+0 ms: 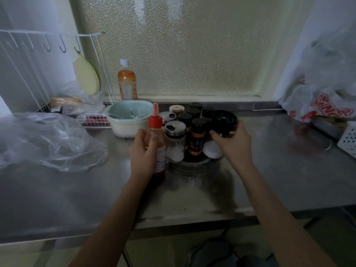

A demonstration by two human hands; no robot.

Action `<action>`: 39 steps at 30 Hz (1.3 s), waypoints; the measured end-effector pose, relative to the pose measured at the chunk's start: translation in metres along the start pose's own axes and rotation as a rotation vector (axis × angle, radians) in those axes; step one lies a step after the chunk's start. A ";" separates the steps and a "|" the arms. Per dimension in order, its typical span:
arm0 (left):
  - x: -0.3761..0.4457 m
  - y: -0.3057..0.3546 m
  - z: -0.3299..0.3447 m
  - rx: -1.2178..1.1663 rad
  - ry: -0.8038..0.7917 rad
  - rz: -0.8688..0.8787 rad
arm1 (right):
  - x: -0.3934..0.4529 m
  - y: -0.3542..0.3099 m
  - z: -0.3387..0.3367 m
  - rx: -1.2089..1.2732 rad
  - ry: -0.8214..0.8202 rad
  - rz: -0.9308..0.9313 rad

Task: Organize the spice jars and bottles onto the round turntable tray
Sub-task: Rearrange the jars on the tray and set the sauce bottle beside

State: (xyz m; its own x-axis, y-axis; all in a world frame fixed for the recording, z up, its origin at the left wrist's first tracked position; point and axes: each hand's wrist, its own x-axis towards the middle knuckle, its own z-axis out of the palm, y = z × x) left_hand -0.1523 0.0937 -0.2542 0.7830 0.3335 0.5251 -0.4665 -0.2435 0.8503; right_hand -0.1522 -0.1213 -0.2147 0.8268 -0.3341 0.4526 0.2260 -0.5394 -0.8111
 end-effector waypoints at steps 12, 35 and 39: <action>0.000 -0.001 -0.002 0.035 0.016 0.002 | -0.035 -0.036 -0.006 -0.087 0.048 -0.156; 0.003 -0.007 0.000 0.073 0.037 0.036 | -0.042 -0.033 0.028 -0.047 -0.103 -0.132; 0.004 -0.007 -0.001 0.090 0.047 0.033 | -0.045 -0.032 0.032 -0.061 -0.114 -0.127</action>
State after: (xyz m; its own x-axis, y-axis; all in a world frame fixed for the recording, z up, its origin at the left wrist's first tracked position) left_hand -0.1463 0.0976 -0.2585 0.7466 0.3660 0.5555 -0.4512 -0.3350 0.8272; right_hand -0.1799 -0.0643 -0.2211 0.8474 -0.1729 0.5020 0.3029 -0.6190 -0.7246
